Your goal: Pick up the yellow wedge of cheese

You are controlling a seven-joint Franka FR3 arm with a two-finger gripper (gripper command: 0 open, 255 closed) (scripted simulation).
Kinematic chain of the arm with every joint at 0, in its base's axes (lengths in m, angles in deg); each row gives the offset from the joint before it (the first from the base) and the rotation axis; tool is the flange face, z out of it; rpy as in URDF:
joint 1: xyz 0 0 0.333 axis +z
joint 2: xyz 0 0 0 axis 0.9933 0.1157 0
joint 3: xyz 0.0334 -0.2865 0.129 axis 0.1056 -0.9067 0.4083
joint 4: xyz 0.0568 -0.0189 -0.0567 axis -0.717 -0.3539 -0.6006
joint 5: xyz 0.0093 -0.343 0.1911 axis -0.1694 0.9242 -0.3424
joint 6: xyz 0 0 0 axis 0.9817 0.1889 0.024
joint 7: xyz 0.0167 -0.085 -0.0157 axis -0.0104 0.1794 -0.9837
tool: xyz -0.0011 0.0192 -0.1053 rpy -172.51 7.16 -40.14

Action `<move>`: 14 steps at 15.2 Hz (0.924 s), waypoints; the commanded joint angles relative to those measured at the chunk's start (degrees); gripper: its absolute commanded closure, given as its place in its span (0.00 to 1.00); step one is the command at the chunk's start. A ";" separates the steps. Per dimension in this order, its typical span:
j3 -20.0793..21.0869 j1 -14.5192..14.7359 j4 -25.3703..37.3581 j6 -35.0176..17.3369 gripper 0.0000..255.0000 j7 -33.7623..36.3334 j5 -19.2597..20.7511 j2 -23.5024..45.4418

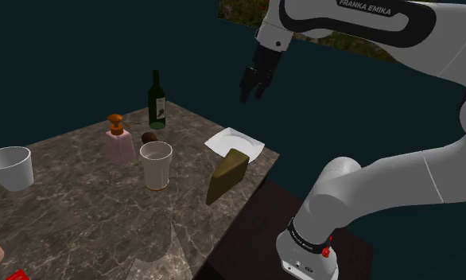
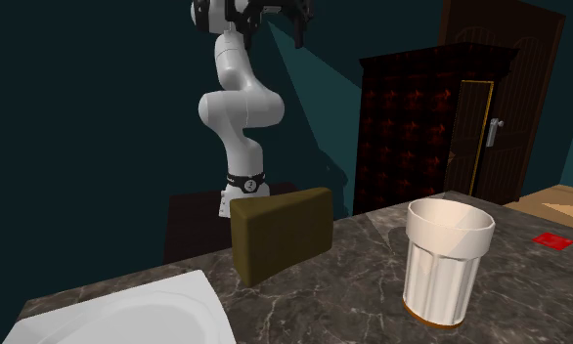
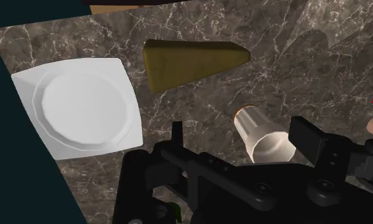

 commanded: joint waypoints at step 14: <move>14.95 -11.43 -21.32 -21.47 0.00 44.90 -7.34 3.37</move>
